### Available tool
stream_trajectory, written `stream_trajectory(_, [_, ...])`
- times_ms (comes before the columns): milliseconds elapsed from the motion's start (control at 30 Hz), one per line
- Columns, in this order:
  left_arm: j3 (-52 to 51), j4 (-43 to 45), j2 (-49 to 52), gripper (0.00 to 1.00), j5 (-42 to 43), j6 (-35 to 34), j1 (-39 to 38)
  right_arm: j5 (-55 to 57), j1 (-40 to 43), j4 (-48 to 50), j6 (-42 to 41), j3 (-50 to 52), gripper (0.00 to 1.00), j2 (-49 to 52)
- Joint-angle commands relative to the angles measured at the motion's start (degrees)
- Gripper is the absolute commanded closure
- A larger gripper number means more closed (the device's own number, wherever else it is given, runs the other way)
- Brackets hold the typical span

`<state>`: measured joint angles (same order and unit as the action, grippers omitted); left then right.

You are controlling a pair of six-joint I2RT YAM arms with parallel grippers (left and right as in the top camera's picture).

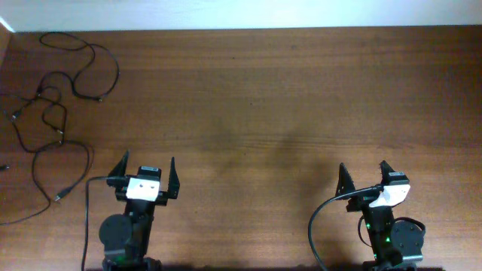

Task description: Untangle cables

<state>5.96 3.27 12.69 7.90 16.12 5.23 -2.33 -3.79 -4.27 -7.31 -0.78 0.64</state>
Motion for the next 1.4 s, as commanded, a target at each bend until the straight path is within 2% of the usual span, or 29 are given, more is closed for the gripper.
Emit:
stream_trajectory(0, [-2.95,0.61,-3.32,0.01,-1.7,1.6,0.24,0.66,-0.33,-0.2,0.02,0.46,0.01,-0.46])
stream_trajectory(133, [-5.29,0.52,-7.1,0.01,-1.75,1.6,0.24,0.66,-0.33,-0.2,0.02,0.46,0.01,-0.46])
stream_trajectory(267, [-5.44,-7.61,-12.68,0.01,-1.6,1.51,0.07,0.66,-0.33,-0.2,0.02,0.46,0.01,-0.44])
stream_trajectory(1367, [-5.44,-7.26,-12.35,0.01,-1.33,1.53,-0.2,0.66,-0.33,-0.2,0.02,0.46,0.01,-0.44])
